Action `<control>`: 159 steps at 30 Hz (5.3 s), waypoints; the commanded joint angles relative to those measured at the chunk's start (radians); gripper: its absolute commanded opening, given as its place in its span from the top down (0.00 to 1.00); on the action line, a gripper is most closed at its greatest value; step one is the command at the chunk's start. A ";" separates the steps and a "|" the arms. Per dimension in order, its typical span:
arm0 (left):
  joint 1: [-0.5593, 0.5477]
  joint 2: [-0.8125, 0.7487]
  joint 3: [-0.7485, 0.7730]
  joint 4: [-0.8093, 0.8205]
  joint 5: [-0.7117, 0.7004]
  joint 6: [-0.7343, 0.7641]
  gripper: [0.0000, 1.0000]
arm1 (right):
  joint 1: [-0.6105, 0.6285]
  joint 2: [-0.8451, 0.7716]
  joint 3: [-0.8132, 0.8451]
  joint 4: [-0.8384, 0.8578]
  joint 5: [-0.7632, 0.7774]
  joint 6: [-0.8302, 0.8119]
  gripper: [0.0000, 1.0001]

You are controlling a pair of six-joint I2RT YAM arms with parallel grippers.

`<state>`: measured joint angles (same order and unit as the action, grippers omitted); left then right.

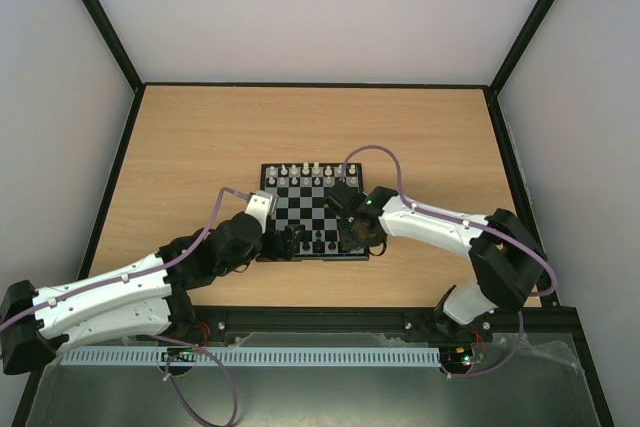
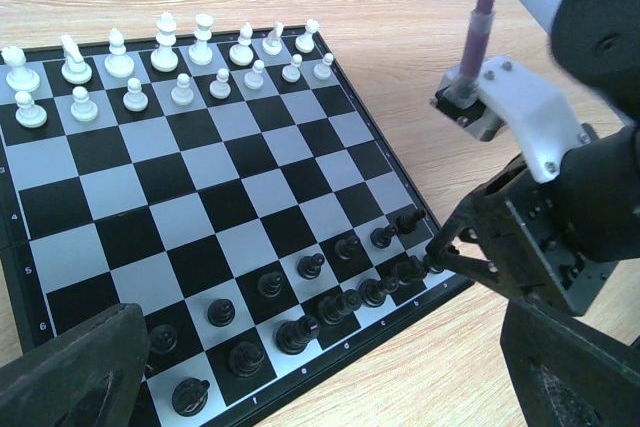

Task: Set up the chess pieces on the board
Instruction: Place the chess piece on the chessboard, then pick up the chess piece at the center of the board.

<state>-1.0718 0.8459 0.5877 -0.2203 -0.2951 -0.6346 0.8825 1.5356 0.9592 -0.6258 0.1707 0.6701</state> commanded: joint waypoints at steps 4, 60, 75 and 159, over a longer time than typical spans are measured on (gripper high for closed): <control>0.016 -0.006 0.010 -0.018 -0.012 0.018 0.01 | -0.005 -0.144 0.010 -0.071 0.026 0.011 0.61; 0.286 0.115 0.075 -0.295 -0.137 -0.210 0.01 | -0.006 -0.748 -0.379 0.298 0.101 0.036 0.01; 0.344 0.187 0.018 -0.282 -0.079 -0.273 0.01 | -0.006 -0.738 -0.405 0.344 0.025 0.004 0.02; 0.365 0.345 -0.051 -0.295 -0.024 -0.364 0.69 | -0.006 -0.736 -0.422 0.393 -0.106 -0.032 0.01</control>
<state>-0.6987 1.1927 0.5228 -0.4877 -0.2974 -0.9813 0.8783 0.7990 0.5461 -0.2398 0.0727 0.6533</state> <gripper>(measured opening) 0.328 0.986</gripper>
